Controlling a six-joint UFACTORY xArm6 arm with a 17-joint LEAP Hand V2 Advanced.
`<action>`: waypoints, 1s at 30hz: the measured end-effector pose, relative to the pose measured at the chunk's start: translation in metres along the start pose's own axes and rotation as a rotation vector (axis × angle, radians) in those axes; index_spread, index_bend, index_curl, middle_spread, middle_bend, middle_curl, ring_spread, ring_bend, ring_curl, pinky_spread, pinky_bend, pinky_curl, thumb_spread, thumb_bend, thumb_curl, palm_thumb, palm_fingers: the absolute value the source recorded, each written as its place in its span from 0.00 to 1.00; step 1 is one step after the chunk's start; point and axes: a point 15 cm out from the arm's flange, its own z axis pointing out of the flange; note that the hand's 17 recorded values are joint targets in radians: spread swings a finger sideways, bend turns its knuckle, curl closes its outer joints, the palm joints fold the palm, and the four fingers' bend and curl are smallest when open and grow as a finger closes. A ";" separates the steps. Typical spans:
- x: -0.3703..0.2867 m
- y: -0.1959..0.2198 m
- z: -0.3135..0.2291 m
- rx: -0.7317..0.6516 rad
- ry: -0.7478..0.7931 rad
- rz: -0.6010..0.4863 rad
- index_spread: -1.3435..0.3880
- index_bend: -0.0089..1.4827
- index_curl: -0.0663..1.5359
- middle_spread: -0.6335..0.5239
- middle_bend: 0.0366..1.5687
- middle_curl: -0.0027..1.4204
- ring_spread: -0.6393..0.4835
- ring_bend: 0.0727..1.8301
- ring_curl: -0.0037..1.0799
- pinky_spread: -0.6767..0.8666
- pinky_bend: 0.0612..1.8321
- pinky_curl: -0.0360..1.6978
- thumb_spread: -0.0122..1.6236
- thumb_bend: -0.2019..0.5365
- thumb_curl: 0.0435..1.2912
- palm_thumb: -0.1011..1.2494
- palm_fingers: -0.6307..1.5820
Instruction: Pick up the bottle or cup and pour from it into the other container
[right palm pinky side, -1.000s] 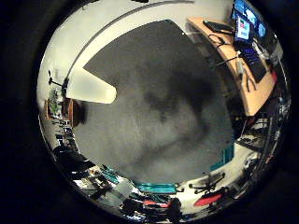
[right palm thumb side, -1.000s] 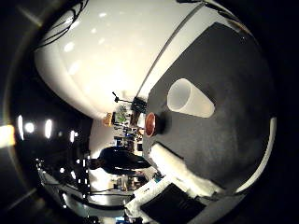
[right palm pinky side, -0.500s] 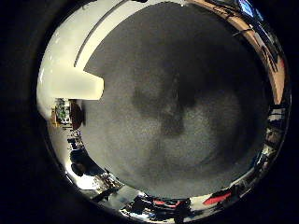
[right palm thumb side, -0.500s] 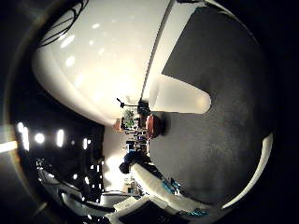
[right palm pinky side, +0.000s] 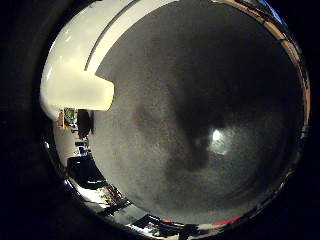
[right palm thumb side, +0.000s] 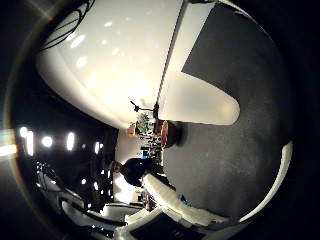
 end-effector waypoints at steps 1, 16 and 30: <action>-0.002 -0.001 0.002 -0.003 -0.001 -0.003 0.68 0.10 0.20 0.66 0.11 0.24 0.70 0.16 0.24 0.65 0.21 0.20 0.54 0.23 0.21 0.37 0.29; -0.034 -0.018 0.051 -0.076 -0.018 -0.062 0.68 0.10 0.20 0.66 0.11 0.24 0.69 0.16 0.24 0.64 0.20 0.20 0.54 0.23 0.21 0.38 0.30; -0.052 -0.036 0.079 -0.091 0.009 -0.114 0.69 0.10 0.20 0.66 0.12 0.24 0.69 0.17 0.24 0.65 0.20 0.20 0.55 0.23 0.21 0.39 0.30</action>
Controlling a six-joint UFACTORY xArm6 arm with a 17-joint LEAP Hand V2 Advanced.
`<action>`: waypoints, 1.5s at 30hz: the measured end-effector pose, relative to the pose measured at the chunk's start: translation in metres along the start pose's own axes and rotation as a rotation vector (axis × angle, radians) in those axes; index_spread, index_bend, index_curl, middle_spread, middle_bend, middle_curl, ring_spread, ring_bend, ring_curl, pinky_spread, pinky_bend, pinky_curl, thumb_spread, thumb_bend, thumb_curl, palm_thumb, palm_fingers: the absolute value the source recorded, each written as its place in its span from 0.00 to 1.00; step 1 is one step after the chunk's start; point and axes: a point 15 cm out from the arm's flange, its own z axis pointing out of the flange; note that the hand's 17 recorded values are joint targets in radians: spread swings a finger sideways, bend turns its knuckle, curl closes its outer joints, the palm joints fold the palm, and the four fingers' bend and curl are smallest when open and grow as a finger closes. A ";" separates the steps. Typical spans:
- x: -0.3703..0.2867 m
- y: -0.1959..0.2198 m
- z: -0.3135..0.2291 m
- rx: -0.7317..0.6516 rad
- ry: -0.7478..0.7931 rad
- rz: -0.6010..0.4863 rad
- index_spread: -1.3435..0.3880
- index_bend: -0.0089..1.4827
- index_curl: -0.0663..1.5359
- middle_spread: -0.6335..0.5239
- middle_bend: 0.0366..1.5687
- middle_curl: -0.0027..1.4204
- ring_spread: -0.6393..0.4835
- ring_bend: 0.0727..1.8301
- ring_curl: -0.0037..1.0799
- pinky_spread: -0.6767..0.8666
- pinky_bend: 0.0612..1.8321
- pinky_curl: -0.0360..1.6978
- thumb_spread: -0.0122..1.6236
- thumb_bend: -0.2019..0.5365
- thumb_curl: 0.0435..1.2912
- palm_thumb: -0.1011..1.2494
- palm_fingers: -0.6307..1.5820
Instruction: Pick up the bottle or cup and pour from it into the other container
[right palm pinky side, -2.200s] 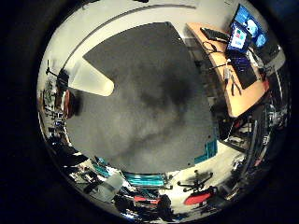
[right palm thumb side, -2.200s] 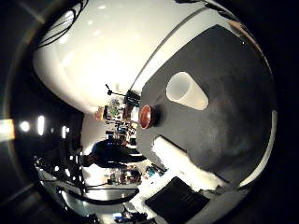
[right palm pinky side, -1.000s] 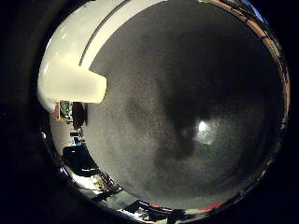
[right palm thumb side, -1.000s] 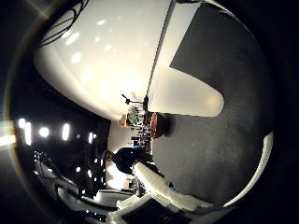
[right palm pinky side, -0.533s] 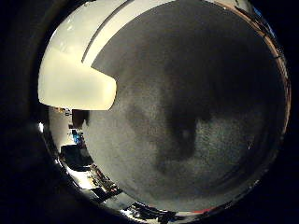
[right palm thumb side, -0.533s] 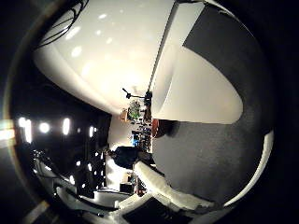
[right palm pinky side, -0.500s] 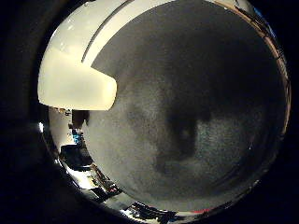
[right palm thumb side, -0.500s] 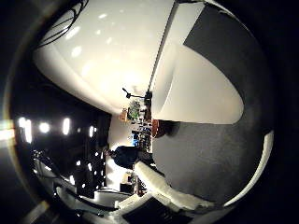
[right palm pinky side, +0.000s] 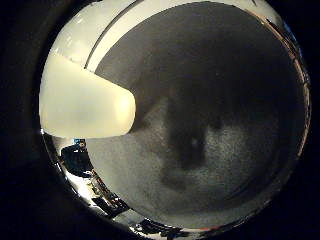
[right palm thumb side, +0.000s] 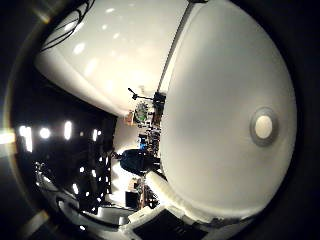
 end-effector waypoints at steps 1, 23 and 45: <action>0.000 0.000 0.000 0.000 0.000 0.001 0.69 0.10 0.20 0.66 0.12 0.24 0.69 0.17 0.24 0.65 0.20 0.20 0.55 0.23 0.21 0.39 0.30; -0.008 0.001 0.007 -0.022 -0.017 -0.010 0.66 0.11 0.20 0.52 0.30 0.29 0.51 0.40 0.32 0.46 0.22 0.18 0.58 0.24 0.22 0.52 0.52; -0.033 0.014 0.021 -0.069 -0.153 0.032 0.50 0.27 0.48 0.34 0.59 0.53 0.35 0.63 0.54 0.16 0.58 0.36 0.50 0.24 0.39 0.71 0.77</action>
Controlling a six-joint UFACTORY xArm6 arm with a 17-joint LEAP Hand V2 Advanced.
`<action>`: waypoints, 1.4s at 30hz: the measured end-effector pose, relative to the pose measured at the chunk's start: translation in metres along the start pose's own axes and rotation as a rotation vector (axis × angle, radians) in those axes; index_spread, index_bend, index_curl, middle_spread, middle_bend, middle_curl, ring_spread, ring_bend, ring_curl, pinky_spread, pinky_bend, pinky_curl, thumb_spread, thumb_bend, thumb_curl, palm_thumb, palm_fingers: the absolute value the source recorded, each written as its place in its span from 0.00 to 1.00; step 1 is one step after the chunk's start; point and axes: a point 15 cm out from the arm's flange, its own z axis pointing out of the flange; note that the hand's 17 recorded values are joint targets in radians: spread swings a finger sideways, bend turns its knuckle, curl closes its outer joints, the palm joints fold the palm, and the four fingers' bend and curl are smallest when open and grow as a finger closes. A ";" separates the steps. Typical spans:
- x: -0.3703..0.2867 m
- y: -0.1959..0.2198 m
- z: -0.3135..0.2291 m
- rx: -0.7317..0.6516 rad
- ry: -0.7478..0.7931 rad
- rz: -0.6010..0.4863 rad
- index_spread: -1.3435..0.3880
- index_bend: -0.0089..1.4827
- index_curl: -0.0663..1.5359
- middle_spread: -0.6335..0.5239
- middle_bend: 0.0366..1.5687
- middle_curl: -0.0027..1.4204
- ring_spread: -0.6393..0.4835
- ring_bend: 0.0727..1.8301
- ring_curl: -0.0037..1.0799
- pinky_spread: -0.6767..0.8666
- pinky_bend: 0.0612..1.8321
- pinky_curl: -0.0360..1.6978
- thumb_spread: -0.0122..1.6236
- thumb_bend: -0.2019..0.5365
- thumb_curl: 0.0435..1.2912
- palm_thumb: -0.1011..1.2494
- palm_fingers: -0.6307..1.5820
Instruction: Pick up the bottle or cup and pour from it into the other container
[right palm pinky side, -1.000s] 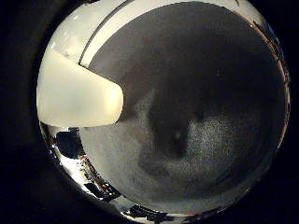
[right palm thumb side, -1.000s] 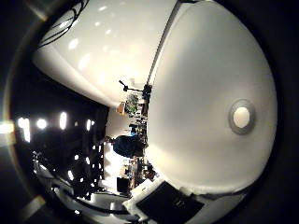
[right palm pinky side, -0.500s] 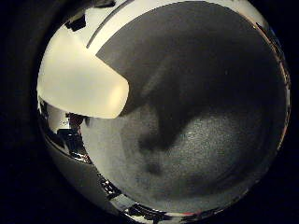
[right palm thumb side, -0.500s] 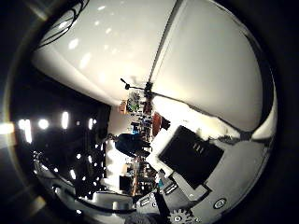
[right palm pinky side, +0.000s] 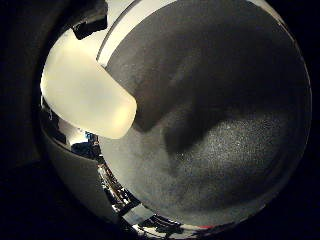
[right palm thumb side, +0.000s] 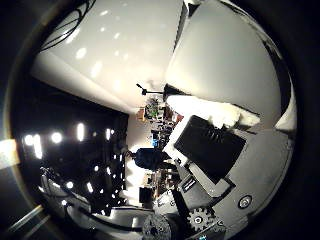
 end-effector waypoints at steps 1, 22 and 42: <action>-0.001 -0.001 -0.001 0.001 0.002 -0.003 0.49 0.27 0.50 0.34 0.59 0.53 0.35 0.63 0.55 0.16 0.59 0.37 0.50 0.23 0.39 0.70 0.76; -0.107 -0.006 -0.047 -0.051 0.175 -0.156 0.44 0.15 0.68 0.33 0.57 0.59 0.35 0.63 0.58 0.16 0.56 0.43 0.49 0.23 0.42 0.70 0.76; -0.209 -0.015 -0.005 -0.212 0.454 -0.324 0.43 0.13 0.70 0.32 0.56 0.61 0.35 0.63 0.59 0.16 0.55 0.44 0.49 0.23 0.42 0.70 0.77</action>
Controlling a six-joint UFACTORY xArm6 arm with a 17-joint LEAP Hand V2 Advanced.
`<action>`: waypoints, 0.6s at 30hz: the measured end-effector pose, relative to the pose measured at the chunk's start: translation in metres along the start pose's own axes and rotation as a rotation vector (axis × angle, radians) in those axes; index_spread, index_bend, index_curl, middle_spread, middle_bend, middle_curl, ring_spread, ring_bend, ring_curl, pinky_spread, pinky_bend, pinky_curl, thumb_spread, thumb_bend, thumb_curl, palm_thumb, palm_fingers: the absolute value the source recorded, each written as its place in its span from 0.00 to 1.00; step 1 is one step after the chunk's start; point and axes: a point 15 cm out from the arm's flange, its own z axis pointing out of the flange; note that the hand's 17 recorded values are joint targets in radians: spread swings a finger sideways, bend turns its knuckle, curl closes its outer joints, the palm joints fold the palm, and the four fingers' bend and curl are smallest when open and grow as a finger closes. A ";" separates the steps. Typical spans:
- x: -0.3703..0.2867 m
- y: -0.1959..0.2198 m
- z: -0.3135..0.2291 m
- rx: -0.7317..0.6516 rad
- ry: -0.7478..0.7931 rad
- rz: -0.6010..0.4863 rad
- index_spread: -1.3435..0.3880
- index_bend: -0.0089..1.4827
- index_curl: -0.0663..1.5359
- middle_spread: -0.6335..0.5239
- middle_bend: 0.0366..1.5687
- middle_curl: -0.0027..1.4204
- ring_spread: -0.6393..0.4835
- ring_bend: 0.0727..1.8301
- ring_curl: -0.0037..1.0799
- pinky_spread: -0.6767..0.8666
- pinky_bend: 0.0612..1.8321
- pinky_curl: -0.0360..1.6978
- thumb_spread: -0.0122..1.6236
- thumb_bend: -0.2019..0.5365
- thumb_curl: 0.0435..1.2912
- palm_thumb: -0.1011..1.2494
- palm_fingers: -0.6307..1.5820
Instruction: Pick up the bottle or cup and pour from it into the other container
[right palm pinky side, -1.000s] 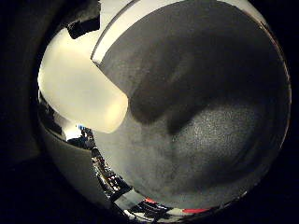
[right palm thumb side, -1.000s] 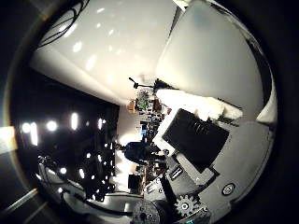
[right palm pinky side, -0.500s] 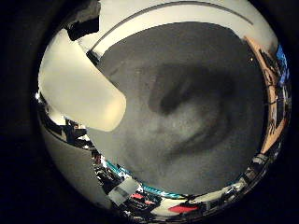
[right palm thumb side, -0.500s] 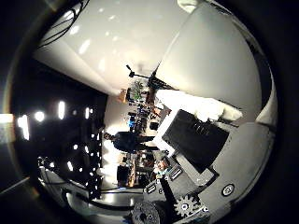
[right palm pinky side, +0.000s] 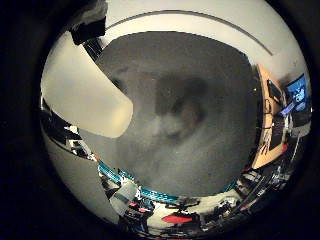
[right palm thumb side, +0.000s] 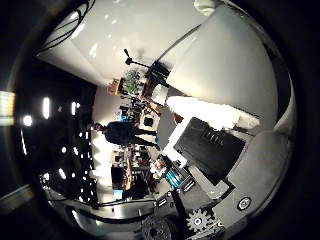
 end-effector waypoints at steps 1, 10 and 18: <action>-0.007 -0.004 0.002 -0.010 0.014 -0.013 0.43 0.13 0.71 0.32 0.56 0.61 0.35 0.63 0.59 0.16 0.55 0.45 0.49 0.23 0.42 0.70 0.77; -0.066 -0.027 0.012 -0.059 0.100 -0.096 0.43 0.13 0.71 0.32 0.55 0.61 0.35 0.63 0.59 0.15 0.55 0.45 0.49 0.23 0.43 0.70 0.77; -0.096 -0.035 0.026 -0.124 0.193 -0.155 0.43 0.13 0.71 0.32 0.56 0.62 0.35 0.63 0.59 0.16 0.55 0.45 0.49 0.23 0.43 0.69 0.77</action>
